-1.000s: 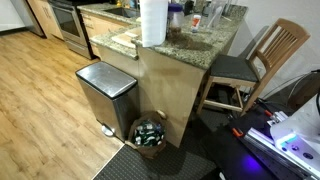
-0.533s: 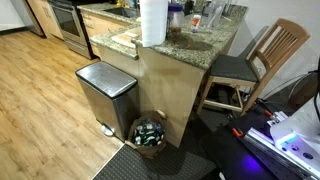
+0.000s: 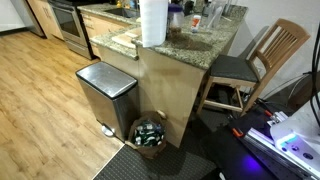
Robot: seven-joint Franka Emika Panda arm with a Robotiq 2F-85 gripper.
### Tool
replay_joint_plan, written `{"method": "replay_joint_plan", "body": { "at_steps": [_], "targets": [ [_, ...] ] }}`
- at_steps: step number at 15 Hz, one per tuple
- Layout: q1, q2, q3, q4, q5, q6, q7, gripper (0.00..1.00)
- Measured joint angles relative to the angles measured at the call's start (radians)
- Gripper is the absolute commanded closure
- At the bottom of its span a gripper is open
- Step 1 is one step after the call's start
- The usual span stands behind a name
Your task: Take the bottle on the tissue roll and put it on the table, then take the object and put it on the bottle
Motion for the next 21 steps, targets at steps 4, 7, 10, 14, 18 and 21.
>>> {"method": "replay_joint_plan", "body": {
  "at_steps": [4,7,10,14,18,21],
  "targets": [
    [-0.001,0.045,0.004,0.044,0.005,0.002,-0.042,1.0],
    [-0.007,0.08,0.003,0.084,0.007,0.008,-0.07,0.74],
    [0.002,0.087,-0.012,0.091,-0.072,0.022,-0.018,0.6],
    [0.087,0.046,-0.099,0.058,-0.395,0.028,0.296,0.27],
    [0.114,-0.054,-0.102,0.028,-0.673,0.044,0.527,0.0],
    [0.116,-0.173,-0.065,-0.005,-0.759,0.107,0.581,0.0]
  ]
}}
